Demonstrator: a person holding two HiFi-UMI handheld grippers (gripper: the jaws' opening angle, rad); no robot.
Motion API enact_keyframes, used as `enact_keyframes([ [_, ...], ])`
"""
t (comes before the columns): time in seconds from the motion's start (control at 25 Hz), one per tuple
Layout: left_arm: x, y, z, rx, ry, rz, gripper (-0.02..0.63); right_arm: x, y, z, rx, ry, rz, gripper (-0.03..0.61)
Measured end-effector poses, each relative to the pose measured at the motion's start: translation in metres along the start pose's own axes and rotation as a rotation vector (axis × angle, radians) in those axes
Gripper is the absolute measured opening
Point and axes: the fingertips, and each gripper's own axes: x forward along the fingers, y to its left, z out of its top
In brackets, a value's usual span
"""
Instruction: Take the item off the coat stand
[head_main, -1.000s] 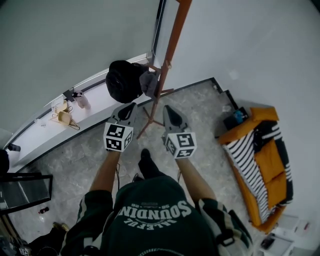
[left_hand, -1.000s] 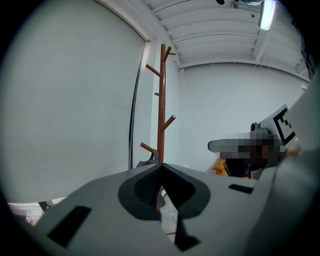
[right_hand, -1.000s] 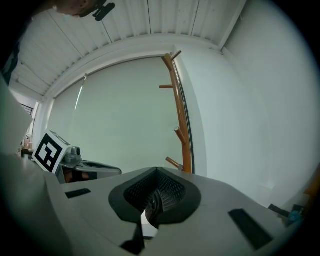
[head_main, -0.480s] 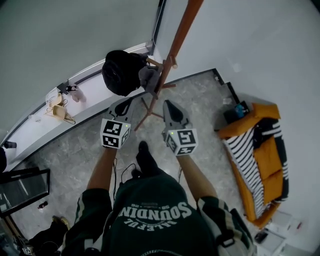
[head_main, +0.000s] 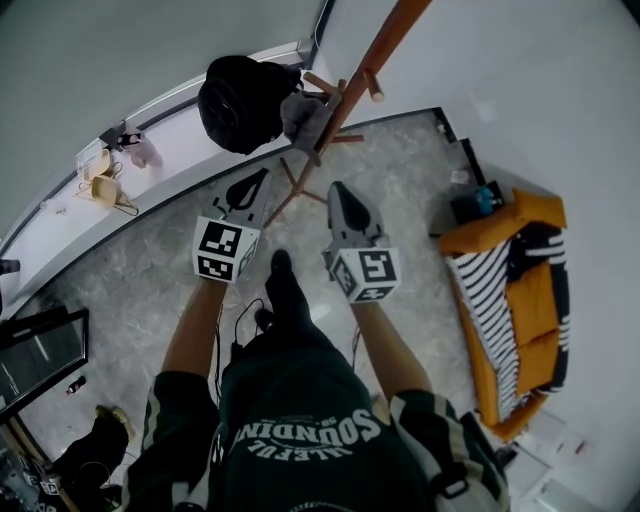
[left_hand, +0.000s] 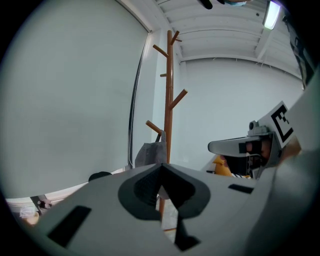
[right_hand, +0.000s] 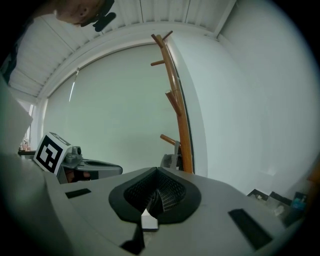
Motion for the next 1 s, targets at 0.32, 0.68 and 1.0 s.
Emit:
enact_keyframes([
  [0.32,0.013,0.006,-0.025,-0.021,0.002,0.011,0.002,-0.004,-0.005,-0.039,0.015,0.042,-0.011,-0.001],
  [0.68,0.032,0.002,-0.044,-0.064,-0.015,-0.046,0.127,-0.001,-0.006,-0.056,0.022,0.058,-0.012,0.0],
  [1.0,0.046,0.005,-0.053,-0.095,-0.013,-0.07,0.237,-0.002,-0.013,-0.063,0.023,0.075,-0.009,-0.001],
])
